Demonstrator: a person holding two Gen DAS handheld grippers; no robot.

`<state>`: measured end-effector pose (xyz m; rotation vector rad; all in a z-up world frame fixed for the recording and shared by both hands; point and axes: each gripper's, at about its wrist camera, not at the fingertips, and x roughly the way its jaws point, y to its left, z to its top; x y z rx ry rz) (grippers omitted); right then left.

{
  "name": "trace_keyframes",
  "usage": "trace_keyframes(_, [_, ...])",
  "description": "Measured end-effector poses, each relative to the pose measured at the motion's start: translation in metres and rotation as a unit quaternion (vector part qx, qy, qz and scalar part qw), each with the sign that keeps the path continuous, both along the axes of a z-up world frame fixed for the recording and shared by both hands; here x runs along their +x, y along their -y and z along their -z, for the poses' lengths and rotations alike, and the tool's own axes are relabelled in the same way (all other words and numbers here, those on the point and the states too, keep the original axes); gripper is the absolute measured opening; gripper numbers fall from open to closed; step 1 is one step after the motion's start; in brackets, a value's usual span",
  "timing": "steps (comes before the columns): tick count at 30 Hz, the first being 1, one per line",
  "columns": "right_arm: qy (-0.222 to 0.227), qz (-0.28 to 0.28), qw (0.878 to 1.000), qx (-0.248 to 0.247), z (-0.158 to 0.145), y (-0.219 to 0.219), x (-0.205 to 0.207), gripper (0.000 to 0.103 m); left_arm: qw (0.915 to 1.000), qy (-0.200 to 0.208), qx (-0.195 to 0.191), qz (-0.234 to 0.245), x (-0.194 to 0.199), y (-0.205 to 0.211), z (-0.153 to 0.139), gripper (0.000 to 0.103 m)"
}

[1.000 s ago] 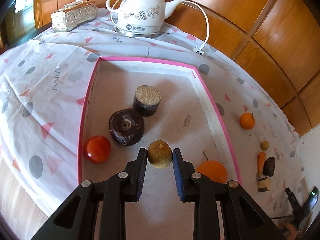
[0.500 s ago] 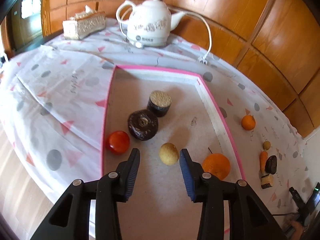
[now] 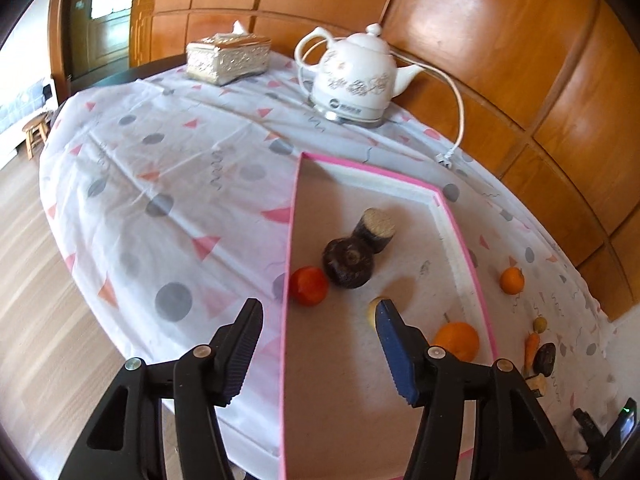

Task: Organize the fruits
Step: 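Move the right tool to the orange carrot and close on it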

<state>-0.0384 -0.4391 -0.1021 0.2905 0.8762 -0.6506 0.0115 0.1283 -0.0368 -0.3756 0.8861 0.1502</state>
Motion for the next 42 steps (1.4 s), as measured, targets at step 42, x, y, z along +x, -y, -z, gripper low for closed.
trace_keyframes(42, [-0.07,-0.481,0.874,0.017,-0.024,-0.236,0.138,0.04,0.9998,-0.014,-0.014,-0.001,-0.006,-0.004,0.01,0.063])
